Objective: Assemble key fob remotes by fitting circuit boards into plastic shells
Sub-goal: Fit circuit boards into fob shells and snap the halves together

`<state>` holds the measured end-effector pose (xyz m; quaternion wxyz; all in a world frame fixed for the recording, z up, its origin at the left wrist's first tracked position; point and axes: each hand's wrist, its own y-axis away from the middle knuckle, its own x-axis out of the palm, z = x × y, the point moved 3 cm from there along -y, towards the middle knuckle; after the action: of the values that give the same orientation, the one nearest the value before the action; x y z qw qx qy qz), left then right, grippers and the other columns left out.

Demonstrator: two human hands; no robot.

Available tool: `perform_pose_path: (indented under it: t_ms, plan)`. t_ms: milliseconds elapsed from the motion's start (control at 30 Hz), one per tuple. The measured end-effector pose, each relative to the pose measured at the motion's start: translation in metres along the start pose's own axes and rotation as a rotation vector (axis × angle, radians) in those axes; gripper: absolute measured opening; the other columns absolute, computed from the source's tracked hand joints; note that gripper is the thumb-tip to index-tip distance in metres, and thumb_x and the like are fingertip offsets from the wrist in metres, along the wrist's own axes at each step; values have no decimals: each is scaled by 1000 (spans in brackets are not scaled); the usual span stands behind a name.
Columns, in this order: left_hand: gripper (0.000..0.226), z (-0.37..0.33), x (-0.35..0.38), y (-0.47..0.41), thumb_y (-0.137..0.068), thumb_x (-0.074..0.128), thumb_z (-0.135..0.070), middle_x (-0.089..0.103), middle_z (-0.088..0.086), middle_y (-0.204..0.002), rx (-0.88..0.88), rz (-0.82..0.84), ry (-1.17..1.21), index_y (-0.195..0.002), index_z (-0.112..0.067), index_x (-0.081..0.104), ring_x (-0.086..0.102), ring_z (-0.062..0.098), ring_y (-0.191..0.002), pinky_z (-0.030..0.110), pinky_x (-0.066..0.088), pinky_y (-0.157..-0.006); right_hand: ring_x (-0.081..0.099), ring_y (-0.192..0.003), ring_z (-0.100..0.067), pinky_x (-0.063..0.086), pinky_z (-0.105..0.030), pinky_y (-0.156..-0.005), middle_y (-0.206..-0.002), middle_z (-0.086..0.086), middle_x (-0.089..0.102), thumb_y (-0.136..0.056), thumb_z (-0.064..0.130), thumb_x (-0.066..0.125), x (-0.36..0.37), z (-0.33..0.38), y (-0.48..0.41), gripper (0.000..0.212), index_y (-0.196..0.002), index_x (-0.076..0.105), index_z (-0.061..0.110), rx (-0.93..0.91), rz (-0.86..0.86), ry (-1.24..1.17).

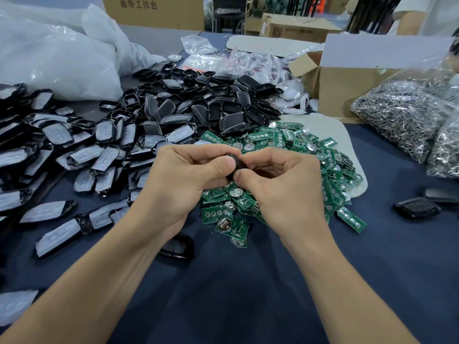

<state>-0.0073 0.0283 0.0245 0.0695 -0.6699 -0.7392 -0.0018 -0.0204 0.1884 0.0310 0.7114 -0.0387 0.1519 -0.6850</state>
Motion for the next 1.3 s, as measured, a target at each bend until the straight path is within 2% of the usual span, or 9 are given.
perform_pose_path:
  t_ms: [200,367,533,633,733,833,900,1067,1300]
  plan:
    - [12,-1,3,3,-88,73,-5,79,17,-96,22,-46,-21,-94,-10,82,74,39,-100,61,58,-95,75,-68,-13,64,-38,-68,-73,7,77,-75,5,87,1,1,1,22,-80,81,25,-15,-5,3]
    - [18,0,3,4,-91,72,-4,80,9,-90,15,-66,-47,-87,-17,84,77,27,-93,47,62,-91,73,-65,-16,63,-43,-66,-70,5,76,-73,8,85,5,-1,3,17,-76,80,24,-3,-4,-3]
    - [12,2,0,0,-85,72,-19,79,11,-95,-39,-10,89,-88,-15,83,75,23,-95,34,61,-85,70,-68,-10,56,-25,-64,-75,3,77,-72,18,79,3,-3,-2,11,-81,79,24,49,119,-69]
    - [17,-1,-3,-2,-81,71,-22,80,7,-98,-72,53,164,-90,-16,83,75,18,-93,25,59,-81,74,-72,-14,61,-35,-69,-77,5,78,-74,13,79,-1,1,-3,19,-85,81,29,-35,58,-42]
    - [17,-7,-12,-5,-82,80,-7,81,4,-91,109,-23,-120,-91,-21,84,76,20,-84,29,61,-81,75,-77,-14,63,-43,-73,-81,12,78,-75,16,80,-6,2,-2,22,-89,82,33,-98,-41,43]
    - [34,-9,-13,-2,-74,89,-4,81,-7,-90,223,-68,-352,-92,-33,83,78,17,-87,31,61,-85,75,-85,-11,62,-41,-79,-84,16,77,-74,16,79,-6,5,-1,24,-88,80,35,-165,-52,108]
    - [39,-9,-8,2,-72,88,-5,81,-12,-92,268,-50,-372,-96,-35,83,78,11,-93,23,60,-85,75,-88,-11,61,-40,-82,-86,15,77,-73,12,79,-5,6,0,26,-89,80,33,-194,-53,134]
    - [48,-11,-4,4,-72,88,5,80,-14,-85,294,-95,-367,-91,-38,82,78,9,-84,18,59,-76,75,-88,-9,60,-32,-82,-87,13,77,-71,9,82,-6,7,1,26,-90,82,27,-219,-54,153]
    - [34,-10,-4,6,-72,85,0,81,-11,-84,276,-74,-394,-92,-27,83,78,10,-81,26,62,-75,73,-81,-4,54,-17,-72,-80,17,76,-69,8,84,-5,6,3,30,-86,83,33,-201,-64,144]
